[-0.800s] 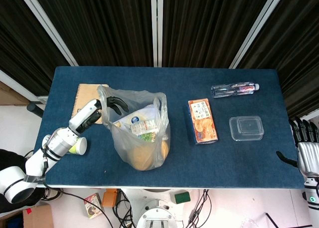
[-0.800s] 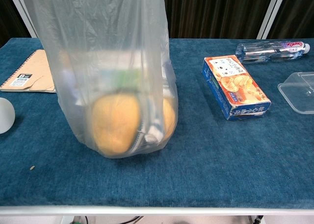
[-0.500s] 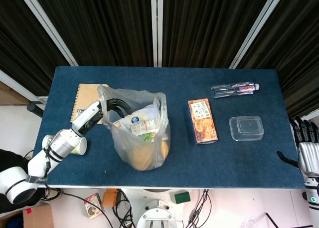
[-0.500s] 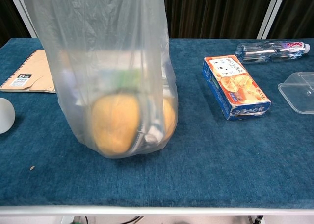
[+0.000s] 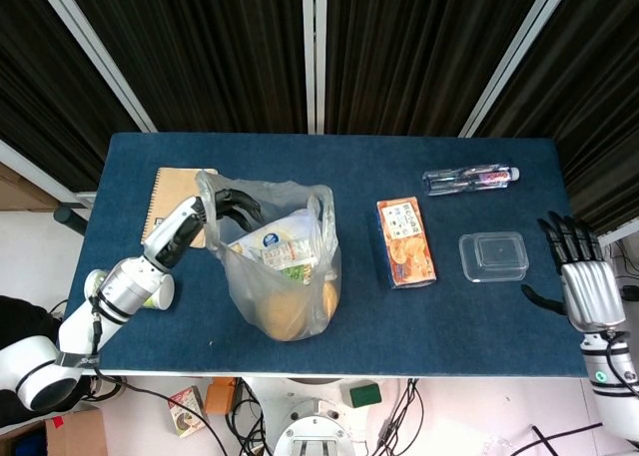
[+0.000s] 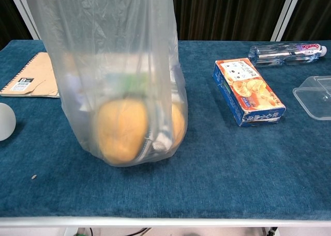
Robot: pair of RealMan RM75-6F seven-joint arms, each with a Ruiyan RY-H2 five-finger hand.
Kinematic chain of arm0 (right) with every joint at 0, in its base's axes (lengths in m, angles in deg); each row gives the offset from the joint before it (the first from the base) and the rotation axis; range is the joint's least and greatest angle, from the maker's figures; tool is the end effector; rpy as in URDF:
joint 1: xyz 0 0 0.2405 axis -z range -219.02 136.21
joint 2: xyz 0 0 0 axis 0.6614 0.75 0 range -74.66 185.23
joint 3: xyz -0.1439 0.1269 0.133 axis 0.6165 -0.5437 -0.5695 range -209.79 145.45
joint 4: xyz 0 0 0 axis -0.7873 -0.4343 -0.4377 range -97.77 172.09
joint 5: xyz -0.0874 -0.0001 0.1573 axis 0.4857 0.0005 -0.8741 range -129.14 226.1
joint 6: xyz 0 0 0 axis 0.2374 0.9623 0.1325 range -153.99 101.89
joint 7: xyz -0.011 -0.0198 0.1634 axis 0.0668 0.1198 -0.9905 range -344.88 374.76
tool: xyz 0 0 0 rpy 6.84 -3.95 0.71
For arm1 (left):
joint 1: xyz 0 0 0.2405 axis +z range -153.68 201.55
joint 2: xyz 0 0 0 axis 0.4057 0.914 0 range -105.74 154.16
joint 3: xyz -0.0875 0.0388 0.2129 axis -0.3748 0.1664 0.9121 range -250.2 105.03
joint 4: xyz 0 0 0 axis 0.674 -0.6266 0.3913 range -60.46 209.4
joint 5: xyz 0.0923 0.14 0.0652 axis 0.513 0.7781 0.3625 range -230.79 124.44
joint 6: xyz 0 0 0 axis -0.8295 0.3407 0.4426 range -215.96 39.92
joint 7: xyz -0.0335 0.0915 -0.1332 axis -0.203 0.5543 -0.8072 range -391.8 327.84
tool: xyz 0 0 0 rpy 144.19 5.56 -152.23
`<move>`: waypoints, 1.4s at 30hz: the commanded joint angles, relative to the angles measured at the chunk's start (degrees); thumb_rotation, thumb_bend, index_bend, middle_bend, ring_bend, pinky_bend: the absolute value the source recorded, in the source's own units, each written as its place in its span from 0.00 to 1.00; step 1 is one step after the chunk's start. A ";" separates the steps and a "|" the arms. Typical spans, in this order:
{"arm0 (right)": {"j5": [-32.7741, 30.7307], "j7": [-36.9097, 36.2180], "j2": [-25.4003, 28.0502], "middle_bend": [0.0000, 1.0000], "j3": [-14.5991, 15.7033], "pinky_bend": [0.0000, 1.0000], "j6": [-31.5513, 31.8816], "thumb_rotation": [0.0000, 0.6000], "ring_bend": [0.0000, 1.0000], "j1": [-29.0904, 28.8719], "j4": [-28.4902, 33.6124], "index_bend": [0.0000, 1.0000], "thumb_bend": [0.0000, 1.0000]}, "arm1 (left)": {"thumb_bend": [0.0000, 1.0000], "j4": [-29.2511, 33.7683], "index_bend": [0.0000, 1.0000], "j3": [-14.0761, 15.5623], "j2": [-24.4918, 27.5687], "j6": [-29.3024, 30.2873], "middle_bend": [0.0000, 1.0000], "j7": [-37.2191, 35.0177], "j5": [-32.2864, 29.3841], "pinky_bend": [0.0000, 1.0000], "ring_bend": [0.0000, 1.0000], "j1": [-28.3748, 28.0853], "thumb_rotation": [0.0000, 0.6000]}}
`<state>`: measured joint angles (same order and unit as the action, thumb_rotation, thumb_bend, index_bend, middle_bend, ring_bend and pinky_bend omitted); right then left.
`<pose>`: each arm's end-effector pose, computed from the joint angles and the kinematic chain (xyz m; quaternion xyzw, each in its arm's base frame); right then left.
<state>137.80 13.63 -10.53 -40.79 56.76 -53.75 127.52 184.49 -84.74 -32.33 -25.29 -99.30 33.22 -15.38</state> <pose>-0.2372 -0.2483 0.1780 0.6180 -0.3233 0.4603 0.5493 -0.0650 0.3043 0.1530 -0.4711 -0.6421 -0.6048 0.0007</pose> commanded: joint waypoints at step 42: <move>-19.69 24.34 -19.50 0.00 -22.78 0.00 -15.47 1.00 0.00 -42.69 16.64 0.00 0.11 | 0.00 4.64 0.31 -2.15 0.37 -6.16 0.36 -4.57 -3.07 0.40 0.27 0.00 0.06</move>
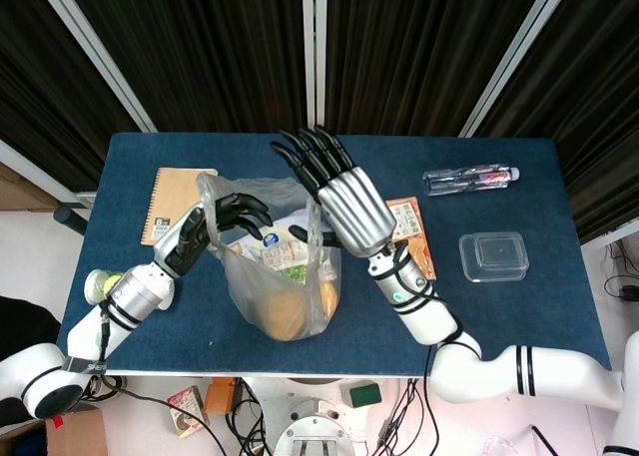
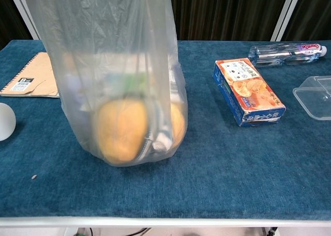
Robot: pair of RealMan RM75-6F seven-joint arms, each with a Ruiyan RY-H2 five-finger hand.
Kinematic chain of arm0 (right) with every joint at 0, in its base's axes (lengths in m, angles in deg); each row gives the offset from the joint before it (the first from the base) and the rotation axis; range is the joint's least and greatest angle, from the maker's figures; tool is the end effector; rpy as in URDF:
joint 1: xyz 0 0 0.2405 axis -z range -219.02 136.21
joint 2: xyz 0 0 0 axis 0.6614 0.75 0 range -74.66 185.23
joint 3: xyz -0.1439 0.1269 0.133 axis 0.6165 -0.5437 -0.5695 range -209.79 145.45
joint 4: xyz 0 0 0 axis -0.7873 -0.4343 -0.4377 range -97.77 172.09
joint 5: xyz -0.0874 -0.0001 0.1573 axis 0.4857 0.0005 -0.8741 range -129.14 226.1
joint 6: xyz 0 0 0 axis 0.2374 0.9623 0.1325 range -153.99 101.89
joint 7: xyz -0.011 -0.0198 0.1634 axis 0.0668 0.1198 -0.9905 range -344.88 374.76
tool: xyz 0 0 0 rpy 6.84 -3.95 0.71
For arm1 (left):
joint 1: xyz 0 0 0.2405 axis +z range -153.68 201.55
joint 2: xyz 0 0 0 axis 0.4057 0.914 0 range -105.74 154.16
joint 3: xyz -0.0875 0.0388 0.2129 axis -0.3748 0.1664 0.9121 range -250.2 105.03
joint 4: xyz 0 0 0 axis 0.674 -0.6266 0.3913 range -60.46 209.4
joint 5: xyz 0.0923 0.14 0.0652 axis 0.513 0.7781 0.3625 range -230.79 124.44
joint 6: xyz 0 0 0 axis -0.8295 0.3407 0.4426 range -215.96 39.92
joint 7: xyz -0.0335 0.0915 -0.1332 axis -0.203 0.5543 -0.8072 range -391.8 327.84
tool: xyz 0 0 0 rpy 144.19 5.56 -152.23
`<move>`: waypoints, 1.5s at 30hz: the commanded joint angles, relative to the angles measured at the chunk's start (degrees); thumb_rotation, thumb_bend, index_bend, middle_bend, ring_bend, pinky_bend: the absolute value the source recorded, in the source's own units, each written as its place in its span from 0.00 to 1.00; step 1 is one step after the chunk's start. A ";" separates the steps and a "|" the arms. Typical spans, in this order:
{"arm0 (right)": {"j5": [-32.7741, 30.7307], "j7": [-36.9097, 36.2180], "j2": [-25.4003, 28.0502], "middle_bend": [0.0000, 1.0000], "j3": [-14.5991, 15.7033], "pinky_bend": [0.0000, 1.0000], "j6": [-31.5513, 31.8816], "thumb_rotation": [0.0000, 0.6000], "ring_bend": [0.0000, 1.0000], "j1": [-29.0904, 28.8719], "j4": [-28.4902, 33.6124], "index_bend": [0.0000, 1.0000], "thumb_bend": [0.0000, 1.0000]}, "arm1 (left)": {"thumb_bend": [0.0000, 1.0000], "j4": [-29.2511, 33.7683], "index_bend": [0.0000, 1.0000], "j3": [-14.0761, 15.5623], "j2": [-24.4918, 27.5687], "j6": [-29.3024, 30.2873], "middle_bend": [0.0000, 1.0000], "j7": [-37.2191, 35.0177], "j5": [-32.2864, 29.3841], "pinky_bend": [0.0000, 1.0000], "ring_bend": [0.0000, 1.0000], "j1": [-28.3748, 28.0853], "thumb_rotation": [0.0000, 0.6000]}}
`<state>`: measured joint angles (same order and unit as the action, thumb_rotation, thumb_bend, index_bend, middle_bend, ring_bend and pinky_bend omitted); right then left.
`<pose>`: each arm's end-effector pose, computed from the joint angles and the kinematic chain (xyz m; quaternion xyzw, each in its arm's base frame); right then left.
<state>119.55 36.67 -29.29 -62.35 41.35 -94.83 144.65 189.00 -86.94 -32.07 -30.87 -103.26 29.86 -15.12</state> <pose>0.0687 -0.3247 0.1198 0.6374 -0.2523 0.6624 0.3021 -0.0556 0.2972 0.1417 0.4250 0.6972 0.5760 0.0388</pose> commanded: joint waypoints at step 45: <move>-21.97 7.47 2.52 0.00 -6.56 0.00 1.70 1.00 0.00 -16.21 -3.03 0.00 0.13 | 0.00 -2.15 0.32 -9.73 -8.48 -5.10 0.38 5.51 -12.94 0.40 0.27 -7.95 0.06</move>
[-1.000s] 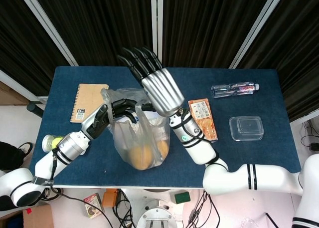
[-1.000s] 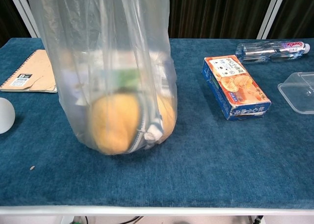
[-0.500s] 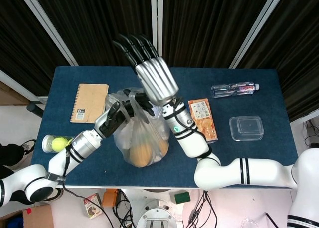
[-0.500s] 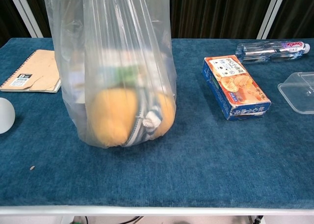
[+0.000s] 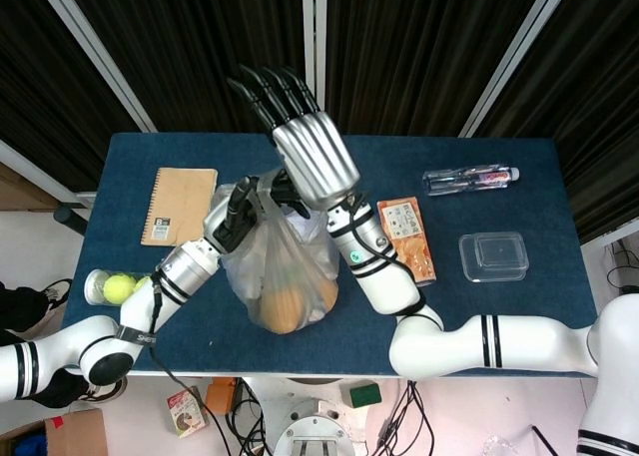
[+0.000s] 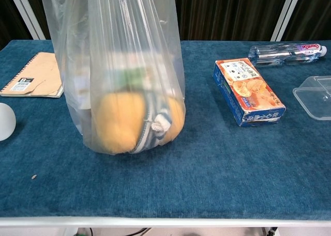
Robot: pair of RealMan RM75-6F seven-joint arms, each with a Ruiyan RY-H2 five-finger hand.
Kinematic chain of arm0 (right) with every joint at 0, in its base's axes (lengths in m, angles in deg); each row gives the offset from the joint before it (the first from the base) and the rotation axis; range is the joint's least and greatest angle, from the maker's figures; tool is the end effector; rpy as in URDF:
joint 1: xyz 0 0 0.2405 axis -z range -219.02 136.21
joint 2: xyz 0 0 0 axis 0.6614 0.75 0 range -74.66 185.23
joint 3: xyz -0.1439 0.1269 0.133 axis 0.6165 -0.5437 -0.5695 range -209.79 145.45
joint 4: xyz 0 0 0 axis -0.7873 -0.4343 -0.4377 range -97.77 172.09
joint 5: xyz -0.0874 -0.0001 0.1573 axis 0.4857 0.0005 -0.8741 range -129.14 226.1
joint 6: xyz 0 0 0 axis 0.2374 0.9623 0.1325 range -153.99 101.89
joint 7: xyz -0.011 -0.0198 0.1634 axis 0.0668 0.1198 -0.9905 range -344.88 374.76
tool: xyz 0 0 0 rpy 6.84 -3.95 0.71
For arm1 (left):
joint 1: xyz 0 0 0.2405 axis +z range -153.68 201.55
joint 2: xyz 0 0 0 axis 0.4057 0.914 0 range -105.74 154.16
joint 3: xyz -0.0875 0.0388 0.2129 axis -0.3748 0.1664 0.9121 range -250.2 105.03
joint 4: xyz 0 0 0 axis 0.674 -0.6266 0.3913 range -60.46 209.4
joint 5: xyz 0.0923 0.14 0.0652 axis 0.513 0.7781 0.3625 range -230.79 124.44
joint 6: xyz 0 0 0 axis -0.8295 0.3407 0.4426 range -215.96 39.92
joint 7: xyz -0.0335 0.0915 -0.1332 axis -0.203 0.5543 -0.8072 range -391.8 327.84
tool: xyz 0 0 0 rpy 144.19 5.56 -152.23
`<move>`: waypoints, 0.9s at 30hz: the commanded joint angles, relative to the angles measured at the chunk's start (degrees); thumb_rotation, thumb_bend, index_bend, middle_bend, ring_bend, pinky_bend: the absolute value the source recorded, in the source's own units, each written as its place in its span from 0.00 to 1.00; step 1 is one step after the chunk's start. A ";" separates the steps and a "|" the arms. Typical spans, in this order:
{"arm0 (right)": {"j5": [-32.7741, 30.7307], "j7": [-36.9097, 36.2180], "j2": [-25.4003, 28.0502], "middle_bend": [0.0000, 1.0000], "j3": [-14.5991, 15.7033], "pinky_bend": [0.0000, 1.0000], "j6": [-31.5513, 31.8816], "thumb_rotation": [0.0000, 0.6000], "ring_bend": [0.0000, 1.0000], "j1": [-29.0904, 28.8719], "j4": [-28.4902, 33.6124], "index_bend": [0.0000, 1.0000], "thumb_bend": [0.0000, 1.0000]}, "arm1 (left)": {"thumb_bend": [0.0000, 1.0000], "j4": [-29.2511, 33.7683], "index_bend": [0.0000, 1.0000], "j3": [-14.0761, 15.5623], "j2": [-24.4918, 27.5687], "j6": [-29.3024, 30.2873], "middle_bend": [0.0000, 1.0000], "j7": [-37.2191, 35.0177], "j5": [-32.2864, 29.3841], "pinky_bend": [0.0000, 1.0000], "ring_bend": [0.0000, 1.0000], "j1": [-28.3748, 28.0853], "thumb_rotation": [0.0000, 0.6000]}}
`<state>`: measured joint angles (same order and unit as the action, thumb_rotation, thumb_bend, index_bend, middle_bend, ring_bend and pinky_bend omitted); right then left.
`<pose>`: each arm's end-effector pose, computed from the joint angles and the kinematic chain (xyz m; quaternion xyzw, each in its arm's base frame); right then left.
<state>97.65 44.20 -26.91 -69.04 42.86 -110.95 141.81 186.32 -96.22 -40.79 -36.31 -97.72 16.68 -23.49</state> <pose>0.1317 -0.3546 0.1429 0.6188 -0.2694 0.6604 0.3294 0.0011 0.3284 0.1252 0.3981 0.6956 0.5917 0.0866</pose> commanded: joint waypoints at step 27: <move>-2.96 -2.22 3.22 0.00 2.10 0.00 1.93 1.00 0.00 1.46 -3.33 0.00 0.15 | 0.00 2.92 0.65 -1.12 4.46 -6.59 0.75 -20.84 11.01 0.79 0.66 2.81 0.08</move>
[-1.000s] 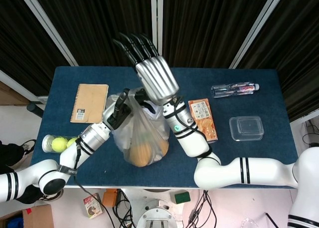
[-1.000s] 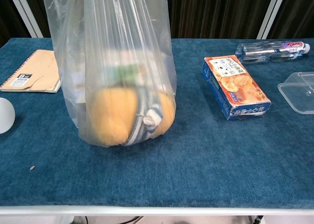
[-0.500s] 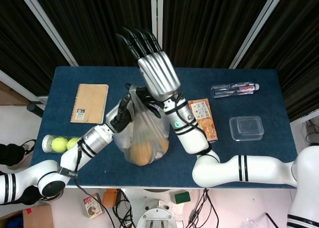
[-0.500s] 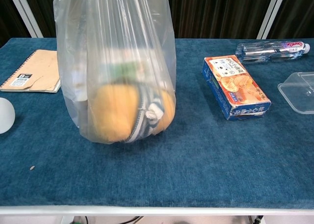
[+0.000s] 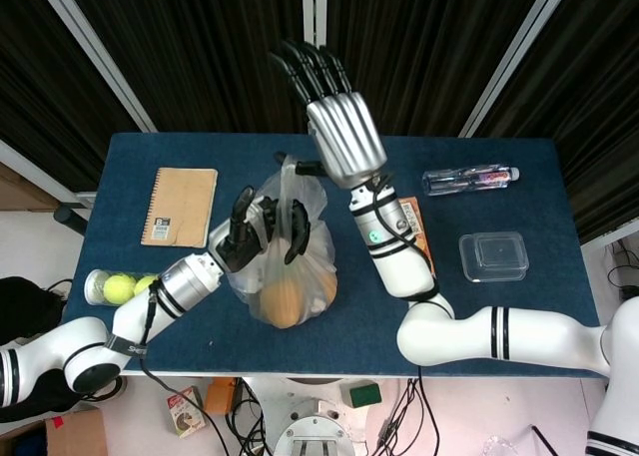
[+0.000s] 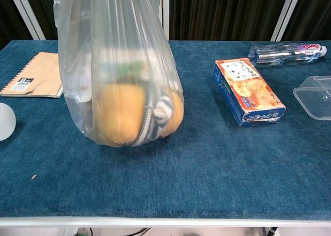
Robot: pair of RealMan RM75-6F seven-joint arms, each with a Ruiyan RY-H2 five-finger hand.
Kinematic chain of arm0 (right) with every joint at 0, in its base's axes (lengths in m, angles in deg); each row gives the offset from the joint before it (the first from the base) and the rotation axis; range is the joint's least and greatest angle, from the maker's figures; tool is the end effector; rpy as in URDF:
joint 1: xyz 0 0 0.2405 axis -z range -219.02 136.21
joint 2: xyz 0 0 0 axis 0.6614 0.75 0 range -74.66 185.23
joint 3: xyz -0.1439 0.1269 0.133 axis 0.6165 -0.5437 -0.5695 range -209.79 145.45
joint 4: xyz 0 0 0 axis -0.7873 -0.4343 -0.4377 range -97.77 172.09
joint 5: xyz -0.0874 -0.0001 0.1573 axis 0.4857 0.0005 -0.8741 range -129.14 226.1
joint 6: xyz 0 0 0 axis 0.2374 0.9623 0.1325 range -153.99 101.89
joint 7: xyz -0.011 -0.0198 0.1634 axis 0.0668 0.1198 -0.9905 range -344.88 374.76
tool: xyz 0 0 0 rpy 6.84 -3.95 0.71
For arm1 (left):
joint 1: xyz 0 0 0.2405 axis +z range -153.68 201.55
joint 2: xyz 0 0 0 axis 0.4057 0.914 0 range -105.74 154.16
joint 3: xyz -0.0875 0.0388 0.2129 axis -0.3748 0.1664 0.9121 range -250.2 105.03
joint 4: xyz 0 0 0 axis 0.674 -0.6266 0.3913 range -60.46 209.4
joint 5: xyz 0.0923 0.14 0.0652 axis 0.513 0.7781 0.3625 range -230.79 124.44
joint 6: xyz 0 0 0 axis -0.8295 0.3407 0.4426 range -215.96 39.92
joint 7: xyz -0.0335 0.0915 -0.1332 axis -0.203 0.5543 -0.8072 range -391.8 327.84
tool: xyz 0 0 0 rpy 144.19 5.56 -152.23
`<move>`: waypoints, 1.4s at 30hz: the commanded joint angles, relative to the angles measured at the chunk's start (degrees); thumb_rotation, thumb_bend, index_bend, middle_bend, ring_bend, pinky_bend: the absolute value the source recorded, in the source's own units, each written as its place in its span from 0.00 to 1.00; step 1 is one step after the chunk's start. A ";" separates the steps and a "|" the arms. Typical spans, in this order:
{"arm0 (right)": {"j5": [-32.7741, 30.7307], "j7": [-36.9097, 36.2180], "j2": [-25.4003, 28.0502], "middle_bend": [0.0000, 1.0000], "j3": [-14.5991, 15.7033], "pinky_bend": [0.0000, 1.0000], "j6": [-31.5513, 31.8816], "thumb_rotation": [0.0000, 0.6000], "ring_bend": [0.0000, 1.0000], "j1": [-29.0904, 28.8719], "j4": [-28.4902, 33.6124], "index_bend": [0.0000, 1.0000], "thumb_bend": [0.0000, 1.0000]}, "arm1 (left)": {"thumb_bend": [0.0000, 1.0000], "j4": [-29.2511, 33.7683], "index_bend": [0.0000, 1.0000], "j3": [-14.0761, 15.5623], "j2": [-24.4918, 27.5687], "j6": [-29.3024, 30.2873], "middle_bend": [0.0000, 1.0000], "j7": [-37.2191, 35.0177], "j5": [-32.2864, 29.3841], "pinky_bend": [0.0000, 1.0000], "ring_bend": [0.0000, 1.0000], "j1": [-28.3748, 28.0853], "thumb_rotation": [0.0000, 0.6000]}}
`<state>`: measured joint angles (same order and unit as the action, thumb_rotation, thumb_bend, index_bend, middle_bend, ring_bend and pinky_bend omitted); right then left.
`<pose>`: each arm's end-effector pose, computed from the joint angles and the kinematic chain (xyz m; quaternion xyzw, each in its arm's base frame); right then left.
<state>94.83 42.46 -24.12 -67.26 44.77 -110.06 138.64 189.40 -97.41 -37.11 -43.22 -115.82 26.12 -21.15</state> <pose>0.1063 -0.3777 0.1563 0.5973 -0.2812 0.6473 0.3810 0.0076 0.3047 0.1222 0.3695 0.7466 0.5251 0.1741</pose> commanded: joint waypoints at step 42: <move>43.20 -32.11 23.47 0.00 34.37 0.00 22.52 1.00 0.00 55.75 -0.77 0.00 0.08 | 0.00 -0.94 0.32 -10.18 6.45 0.25 0.38 9.28 -16.17 0.51 0.36 -5.47 0.00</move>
<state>134.86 13.00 0.89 -36.98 62.77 -59.32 142.21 187.50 -105.38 -32.63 -42.47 -108.94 12.69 -25.42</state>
